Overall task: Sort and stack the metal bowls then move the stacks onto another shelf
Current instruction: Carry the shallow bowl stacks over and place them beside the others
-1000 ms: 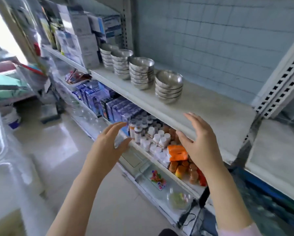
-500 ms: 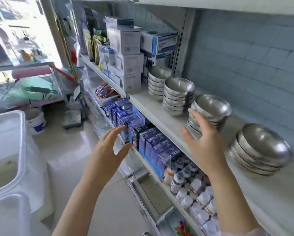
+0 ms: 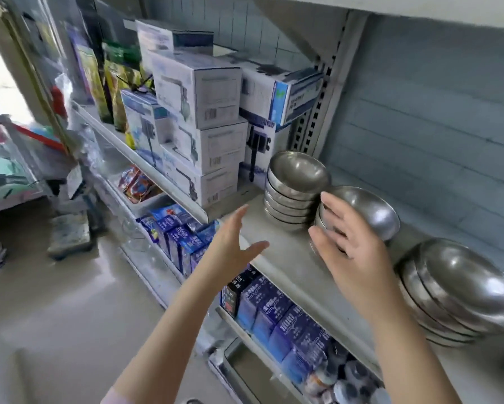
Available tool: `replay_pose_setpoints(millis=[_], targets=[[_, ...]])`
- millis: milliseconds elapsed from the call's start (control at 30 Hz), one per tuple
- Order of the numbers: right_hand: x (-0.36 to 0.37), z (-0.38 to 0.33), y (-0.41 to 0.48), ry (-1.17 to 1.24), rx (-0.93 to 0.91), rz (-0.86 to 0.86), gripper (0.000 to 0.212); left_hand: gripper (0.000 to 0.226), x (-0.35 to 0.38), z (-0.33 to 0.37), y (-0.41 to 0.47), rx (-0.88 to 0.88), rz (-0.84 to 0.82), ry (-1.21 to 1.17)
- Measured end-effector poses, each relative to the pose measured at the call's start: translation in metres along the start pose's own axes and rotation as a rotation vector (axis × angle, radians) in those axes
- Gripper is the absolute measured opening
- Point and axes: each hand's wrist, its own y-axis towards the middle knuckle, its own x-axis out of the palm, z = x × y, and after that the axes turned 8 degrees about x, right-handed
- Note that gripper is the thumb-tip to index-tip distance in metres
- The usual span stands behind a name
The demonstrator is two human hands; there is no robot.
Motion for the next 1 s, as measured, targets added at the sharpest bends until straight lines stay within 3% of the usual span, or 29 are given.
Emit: replay_pose_setpoints(millis=[200, 467, 633, 733, 1000], targets=[[0.031, -0.015, 0.005, 0.006, 0.095, 0.196, 0.061, 0.125, 0.018, -0.027, 0.095, 0.080, -0.234, -0.276], [0.082, -0.015, 0.004, -0.033, 0.246, 0.412, 0.047, 0.106, -0.002, -0.053, 0.127, 0.230, -0.422, -0.378], [0.110, 0.011, 0.021, -0.047, 0.424, 0.387, 0.081, 0.115, -0.028, -0.074, 0.130, 0.245, -0.571, -0.396], [0.122, 0.021, 0.036, 0.061, 0.404, 0.408, 0.098, 0.114, -0.036, -0.080, 0.130, 0.249, -0.607, -0.395], [0.138, 0.004, 0.043, 0.200, 0.308, 0.515, 0.063, 0.110, -0.056, -0.071, 0.113, 0.291, -0.562, -0.423]])
